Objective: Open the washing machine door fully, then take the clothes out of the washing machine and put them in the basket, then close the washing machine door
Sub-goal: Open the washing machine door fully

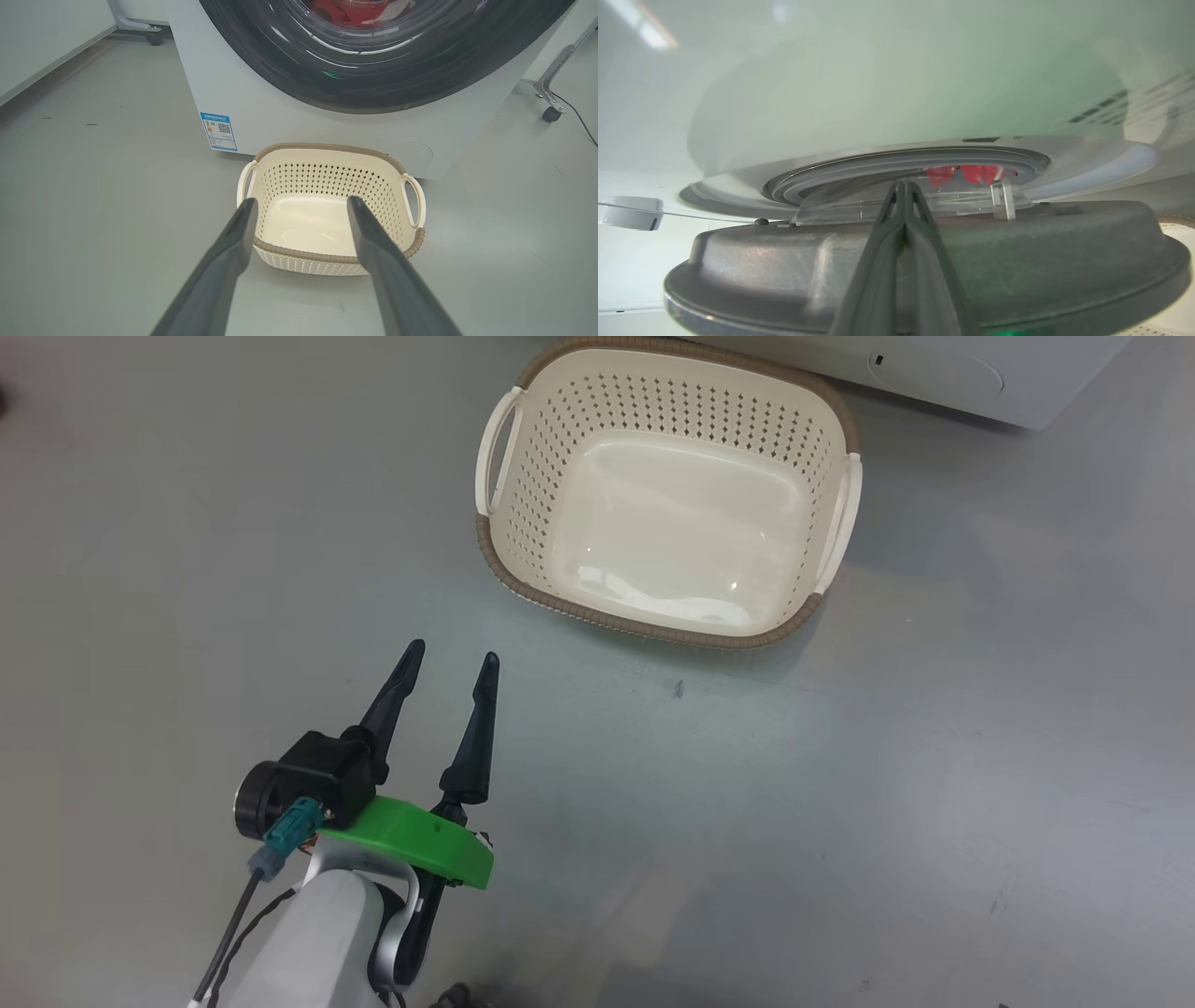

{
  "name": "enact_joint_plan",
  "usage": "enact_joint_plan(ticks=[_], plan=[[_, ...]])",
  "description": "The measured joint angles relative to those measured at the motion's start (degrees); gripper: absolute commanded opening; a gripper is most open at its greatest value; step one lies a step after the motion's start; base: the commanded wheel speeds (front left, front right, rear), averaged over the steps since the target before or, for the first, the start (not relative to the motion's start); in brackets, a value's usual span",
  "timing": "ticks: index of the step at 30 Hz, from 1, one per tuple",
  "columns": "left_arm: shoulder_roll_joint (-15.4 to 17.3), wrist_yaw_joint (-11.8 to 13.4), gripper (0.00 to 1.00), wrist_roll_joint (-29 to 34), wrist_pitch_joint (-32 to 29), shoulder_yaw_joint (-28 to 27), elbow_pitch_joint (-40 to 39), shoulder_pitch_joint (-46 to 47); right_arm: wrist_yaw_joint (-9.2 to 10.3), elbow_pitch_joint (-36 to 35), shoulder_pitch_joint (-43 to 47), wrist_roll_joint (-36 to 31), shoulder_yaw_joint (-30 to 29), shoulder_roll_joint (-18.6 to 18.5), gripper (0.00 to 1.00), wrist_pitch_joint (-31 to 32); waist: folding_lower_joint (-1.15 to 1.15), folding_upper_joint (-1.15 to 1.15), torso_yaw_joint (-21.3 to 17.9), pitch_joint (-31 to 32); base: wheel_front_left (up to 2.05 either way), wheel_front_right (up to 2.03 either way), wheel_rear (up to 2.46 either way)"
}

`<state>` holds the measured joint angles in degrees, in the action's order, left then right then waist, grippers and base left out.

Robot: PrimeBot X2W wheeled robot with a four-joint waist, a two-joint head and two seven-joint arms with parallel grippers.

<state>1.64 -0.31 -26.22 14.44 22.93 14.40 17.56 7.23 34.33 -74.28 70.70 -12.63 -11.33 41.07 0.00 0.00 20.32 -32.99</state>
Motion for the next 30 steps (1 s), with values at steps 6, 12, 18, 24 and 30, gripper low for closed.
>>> enact_joint_plan(ticks=[6,12,18,24,30], plan=[[0.0,0.0,1.00,0.0,0.0,-0.1,0.2,0.0,0.00,1.2,-0.1,-0.4,0.3,-0.2,0.00,0.6,0.00,0.00,0.0,0.4,0.00,0.00,0.00],[0.0,0.0,1.00,0.0,0.0,-0.2,0.3,0.0,0.00,2.2,0.3,-0.6,0.4,-0.2,0.00,1.8,0.00,0.00,-0.3,1.1,0.00,0.00,0.00],[0.0,0.0,1.00,0.0,0.0,-0.2,1.1,0.0,0.00,3.2,2.3,-0.4,0.3,-0.2,0.00,2.8,0.00,0.00,-0.6,2.2,0.00,0.00,0.00],[0.0,0.0,1.00,0.1,0.0,-0.4,1.6,0.0,0.00,3.9,4.6,0.0,0.3,0.4,0.00,4.1,0.00,0.00,-1.1,3.7,0.00,0.00,0.00],[0.0,0.1,1.00,0.2,0.0,-0.4,1.9,0.0,0.00,4.3,7.2,0.3,0.5,1.3,0.00,5.7,0.00,0.00,-1.6,5.6,0.00,0.00,0.00]])
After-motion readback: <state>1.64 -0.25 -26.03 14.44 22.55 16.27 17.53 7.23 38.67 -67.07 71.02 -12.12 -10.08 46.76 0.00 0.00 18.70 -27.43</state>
